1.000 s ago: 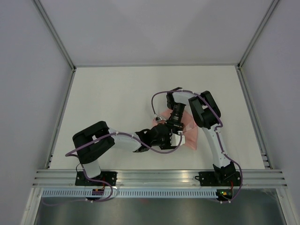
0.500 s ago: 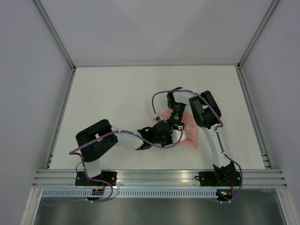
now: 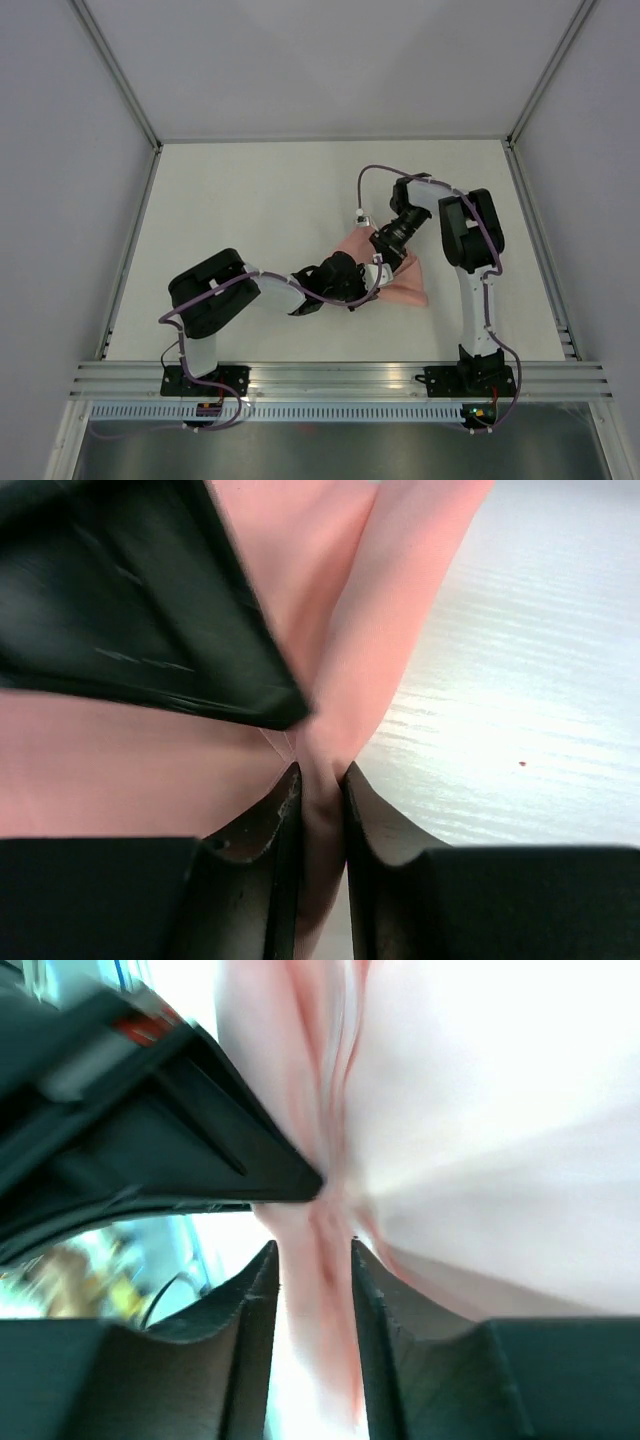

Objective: Fold the napkin, place the utensils inside, and roll it up
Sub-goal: Roll the napkin at the center of the board.

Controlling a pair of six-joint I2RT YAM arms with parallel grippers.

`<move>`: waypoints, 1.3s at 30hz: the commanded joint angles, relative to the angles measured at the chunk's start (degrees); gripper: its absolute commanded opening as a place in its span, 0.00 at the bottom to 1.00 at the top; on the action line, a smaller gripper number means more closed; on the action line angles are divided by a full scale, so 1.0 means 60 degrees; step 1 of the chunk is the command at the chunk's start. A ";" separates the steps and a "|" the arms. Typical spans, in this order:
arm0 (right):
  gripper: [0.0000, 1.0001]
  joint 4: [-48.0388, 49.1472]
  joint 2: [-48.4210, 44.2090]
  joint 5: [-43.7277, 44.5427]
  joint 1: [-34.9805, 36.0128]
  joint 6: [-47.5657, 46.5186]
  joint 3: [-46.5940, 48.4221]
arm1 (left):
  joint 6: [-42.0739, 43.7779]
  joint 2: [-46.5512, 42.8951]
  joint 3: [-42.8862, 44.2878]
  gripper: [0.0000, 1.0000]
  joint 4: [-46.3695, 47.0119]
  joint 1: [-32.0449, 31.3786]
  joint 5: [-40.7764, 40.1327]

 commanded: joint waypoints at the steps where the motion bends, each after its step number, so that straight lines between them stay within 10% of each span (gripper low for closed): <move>1: 0.42 0.0899 -0.1361 -0.2152 -0.0918 -0.1083 0.0084 | -0.1230 0.0638 -0.0382 0.02 -0.0958 0.0114 0.1837; 12: 0.48 0.0586 -0.3281 -0.2333 -0.2868 -0.4541 -0.1379 | -0.2125 0.0974 -0.0206 0.02 -0.1192 0.1183 0.3318; 20: 0.53 0.5450 -0.6635 -0.0588 -0.2737 -0.2446 -0.5114 | -0.2505 0.1487 0.0350 0.02 -0.1866 0.1389 0.3875; 39: 0.66 0.8001 -0.8965 0.0817 -0.0481 -0.2037 -0.8440 | -0.2843 0.2220 0.0892 0.02 -0.2306 0.1624 0.4125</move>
